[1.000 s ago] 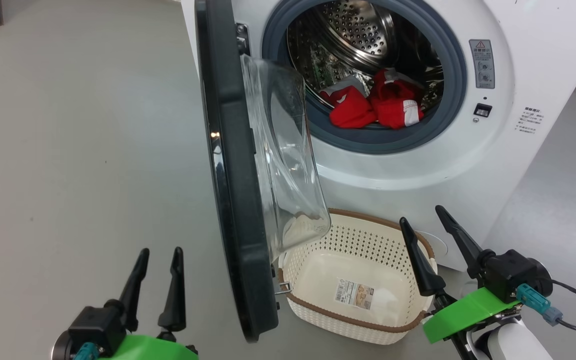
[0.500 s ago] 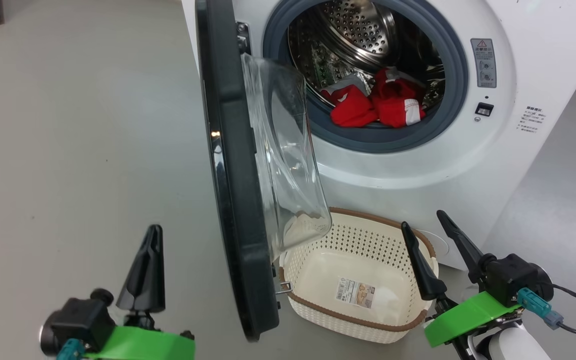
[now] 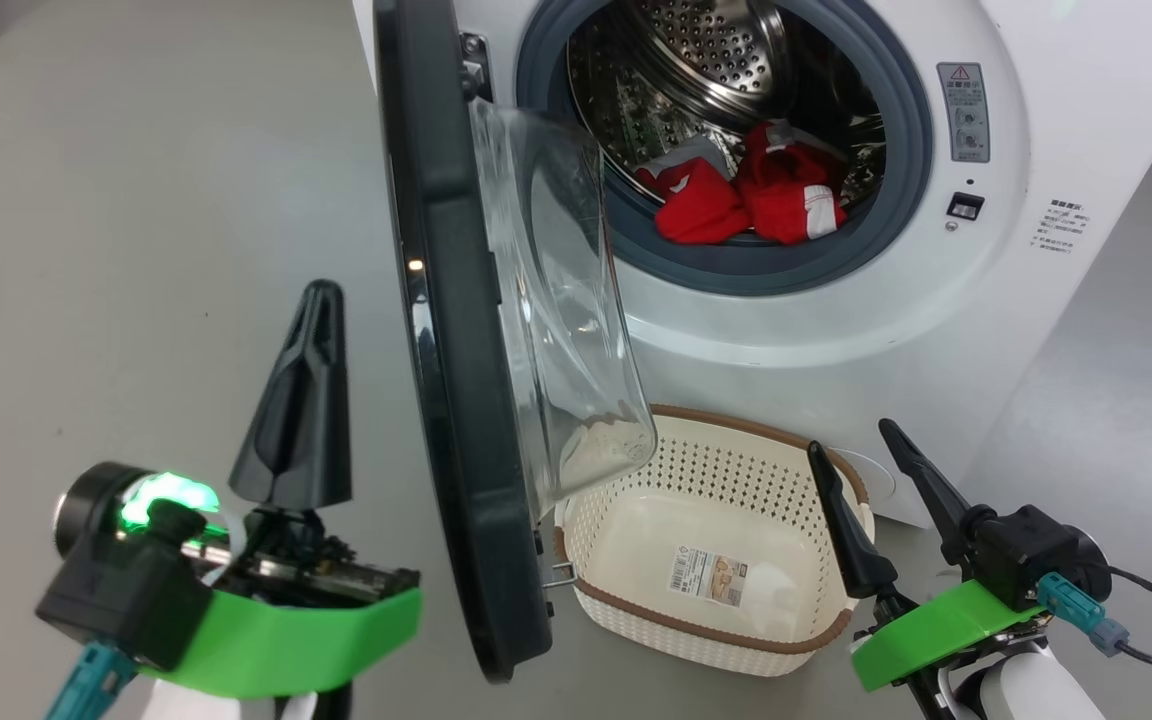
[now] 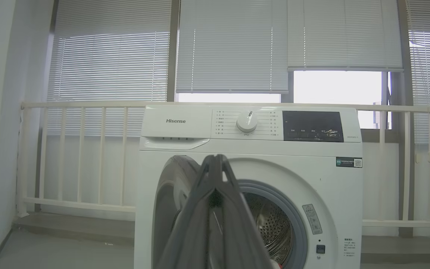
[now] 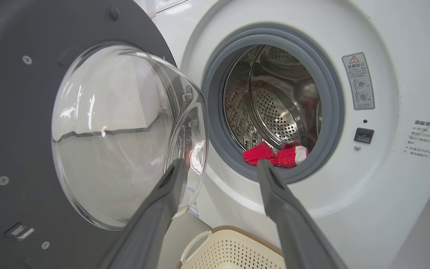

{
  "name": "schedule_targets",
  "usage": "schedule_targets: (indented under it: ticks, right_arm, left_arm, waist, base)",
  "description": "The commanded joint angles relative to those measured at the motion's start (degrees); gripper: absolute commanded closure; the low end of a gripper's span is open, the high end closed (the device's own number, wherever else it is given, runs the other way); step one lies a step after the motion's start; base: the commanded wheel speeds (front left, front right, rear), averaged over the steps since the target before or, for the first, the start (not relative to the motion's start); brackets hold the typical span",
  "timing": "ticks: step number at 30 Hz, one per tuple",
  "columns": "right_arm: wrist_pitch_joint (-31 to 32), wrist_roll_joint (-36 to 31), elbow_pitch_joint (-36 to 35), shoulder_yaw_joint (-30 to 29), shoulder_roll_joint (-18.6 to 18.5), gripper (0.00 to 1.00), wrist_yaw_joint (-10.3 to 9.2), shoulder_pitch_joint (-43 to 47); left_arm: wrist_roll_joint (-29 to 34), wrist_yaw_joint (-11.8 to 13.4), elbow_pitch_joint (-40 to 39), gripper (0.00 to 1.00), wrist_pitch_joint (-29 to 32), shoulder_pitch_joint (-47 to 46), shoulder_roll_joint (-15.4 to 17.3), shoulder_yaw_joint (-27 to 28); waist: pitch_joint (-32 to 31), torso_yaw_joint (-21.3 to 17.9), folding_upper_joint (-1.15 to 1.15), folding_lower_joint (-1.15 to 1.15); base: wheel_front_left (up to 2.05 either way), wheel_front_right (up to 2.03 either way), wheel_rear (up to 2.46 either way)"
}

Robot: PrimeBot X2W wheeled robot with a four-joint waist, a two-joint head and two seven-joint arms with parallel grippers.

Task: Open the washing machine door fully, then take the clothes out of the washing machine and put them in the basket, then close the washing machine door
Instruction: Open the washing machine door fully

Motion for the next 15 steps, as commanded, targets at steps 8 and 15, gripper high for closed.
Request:
schedule_targets:
  ticks: [8, 15]
  right_arm:
    - [-0.4, -0.8, -1.2, 0.9, 0.1, 0.00, 0.28, -2.6]
    - [-0.4, -0.8, -1.4, 0.8, 0.1, 0.00, 0.28, -3.2]
  left_arm:
    - [-1.1, -1.4, -6.5, 1.00, 5.2, -2.4, -0.4, -5.9]
    - [-2.9, -2.3, -5.0, 1.00, 11.7, -0.4, -0.6, -12.1]
  waist:
    - [0.5, -0.8, 0.00, 0.00]
    - [1.1, -0.9, 0.00, 0.00]
  base:
    - [0.00, 0.00, 0.00]
    - [0.00, 0.00, 0.00]
